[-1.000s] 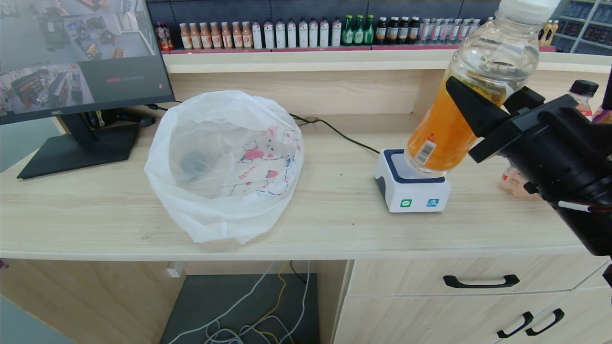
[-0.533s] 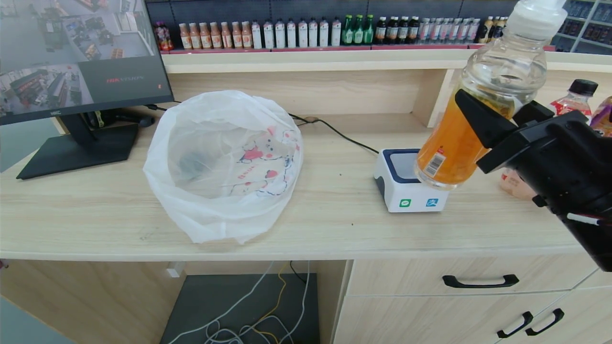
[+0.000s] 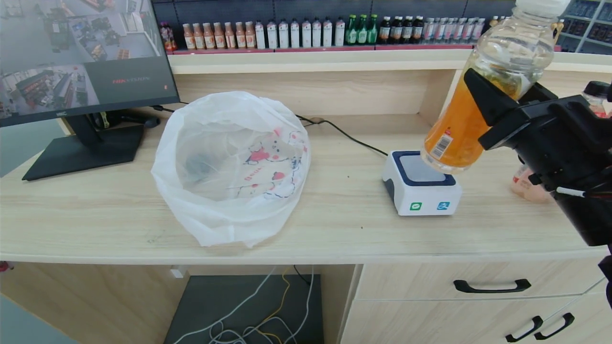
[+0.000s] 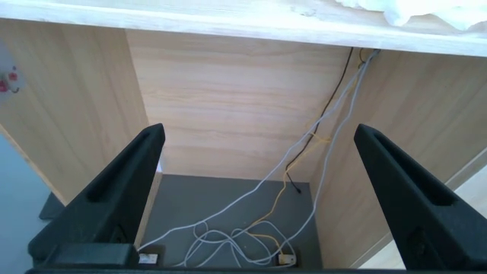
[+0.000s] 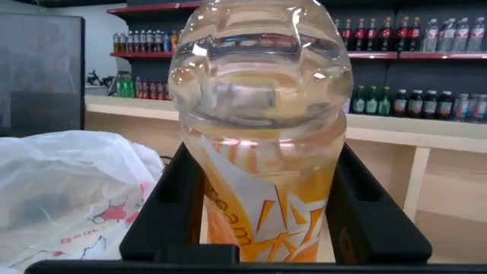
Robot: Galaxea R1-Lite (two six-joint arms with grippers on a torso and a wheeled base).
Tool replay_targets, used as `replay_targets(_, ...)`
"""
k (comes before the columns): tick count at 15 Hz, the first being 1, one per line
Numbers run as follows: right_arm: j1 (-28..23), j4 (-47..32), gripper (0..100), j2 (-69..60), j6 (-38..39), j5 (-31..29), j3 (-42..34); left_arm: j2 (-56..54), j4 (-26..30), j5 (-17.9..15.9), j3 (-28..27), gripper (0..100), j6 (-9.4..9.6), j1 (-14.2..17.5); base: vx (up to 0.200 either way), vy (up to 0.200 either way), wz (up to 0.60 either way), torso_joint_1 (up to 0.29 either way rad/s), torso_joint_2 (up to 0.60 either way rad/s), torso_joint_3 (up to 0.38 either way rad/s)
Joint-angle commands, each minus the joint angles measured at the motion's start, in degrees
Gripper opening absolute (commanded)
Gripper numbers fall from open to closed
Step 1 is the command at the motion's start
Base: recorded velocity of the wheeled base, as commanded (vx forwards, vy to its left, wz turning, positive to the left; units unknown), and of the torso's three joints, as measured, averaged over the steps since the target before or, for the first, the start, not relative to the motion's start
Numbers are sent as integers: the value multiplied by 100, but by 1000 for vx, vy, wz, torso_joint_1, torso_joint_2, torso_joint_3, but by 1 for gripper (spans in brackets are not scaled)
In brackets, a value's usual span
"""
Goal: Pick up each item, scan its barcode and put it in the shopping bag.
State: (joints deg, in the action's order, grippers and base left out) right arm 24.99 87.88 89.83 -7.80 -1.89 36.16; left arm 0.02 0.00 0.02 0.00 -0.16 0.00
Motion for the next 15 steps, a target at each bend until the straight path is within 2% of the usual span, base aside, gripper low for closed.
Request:
replay_targets(1,-65,-8,0,34,7,48,137,-2,0,6,0,100,-2,0,0,200,0,7,2,2)
replay_targets(13,-56,-17,0,-221,16,66,111,-2,0,6,0,100,25,0,0,200,0,3,1,4)
replay_targets(15,-56,-17,0,-221,16,66,111,-2,0,6,0,100,33,-9,0,0,0,0,0,0)
